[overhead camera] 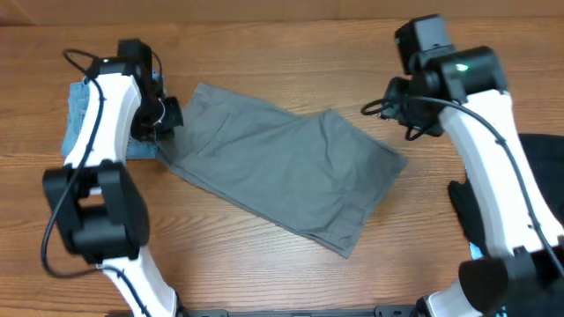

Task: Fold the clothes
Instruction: 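Grasp the shorts' left edge with the left gripper and spread them flat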

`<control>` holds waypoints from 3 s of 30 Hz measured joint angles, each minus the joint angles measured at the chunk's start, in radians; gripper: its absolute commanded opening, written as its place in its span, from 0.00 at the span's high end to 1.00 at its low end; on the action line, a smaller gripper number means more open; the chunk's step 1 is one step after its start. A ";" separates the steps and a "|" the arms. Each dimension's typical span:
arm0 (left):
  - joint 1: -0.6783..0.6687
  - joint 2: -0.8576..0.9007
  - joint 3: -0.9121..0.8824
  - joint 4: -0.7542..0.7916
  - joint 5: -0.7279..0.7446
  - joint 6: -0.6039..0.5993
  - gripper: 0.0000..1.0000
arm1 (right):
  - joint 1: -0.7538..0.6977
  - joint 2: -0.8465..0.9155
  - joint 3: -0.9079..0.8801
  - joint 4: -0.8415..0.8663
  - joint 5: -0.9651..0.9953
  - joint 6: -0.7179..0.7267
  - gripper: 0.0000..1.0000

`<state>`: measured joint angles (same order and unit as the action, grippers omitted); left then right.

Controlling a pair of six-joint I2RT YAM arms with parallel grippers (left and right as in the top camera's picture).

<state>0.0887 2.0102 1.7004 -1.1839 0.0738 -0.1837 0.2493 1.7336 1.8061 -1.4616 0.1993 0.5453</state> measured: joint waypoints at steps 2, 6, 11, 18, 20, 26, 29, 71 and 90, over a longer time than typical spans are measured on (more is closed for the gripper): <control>-0.011 -0.060 0.000 -0.006 -0.003 0.007 0.94 | 0.000 0.038 -0.061 0.032 0.000 0.002 0.51; -0.023 -0.141 0.001 -0.029 0.013 0.039 0.92 | -0.011 0.123 -0.215 0.125 -0.006 -0.005 0.66; -0.034 -0.148 0.000 -0.068 0.069 0.105 0.91 | -0.067 0.159 -0.384 0.307 -0.092 -0.042 0.84; -0.080 -0.148 0.000 -0.082 0.100 0.169 0.88 | -0.147 0.159 -0.578 0.587 -0.188 -0.068 0.96; -0.096 -0.148 0.000 -0.082 0.103 0.177 0.87 | -0.167 0.158 -0.637 0.670 -0.204 -0.072 0.96; -0.122 -0.148 0.000 -0.085 0.109 0.189 0.76 | -0.256 0.126 -0.694 0.781 -0.266 -0.076 0.96; -0.129 -0.148 0.000 -0.095 0.110 0.194 0.60 | -0.394 0.152 -0.658 0.704 -0.322 -0.127 0.77; -0.138 -0.147 -0.475 0.182 0.119 0.202 0.80 | -0.598 0.156 -0.504 0.583 -0.692 -0.235 0.44; 0.006 -0.147 -0.312 0.266 0.101 0.201 0.96 | -0.587 -0.060 -0.460 0.351 -0.719 -0.283 0.74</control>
<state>0.0952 1.8629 1.3884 -0.9176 0.1745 0.0174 -0.3382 1.6737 1.3464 -1.1110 -0.5194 0.2626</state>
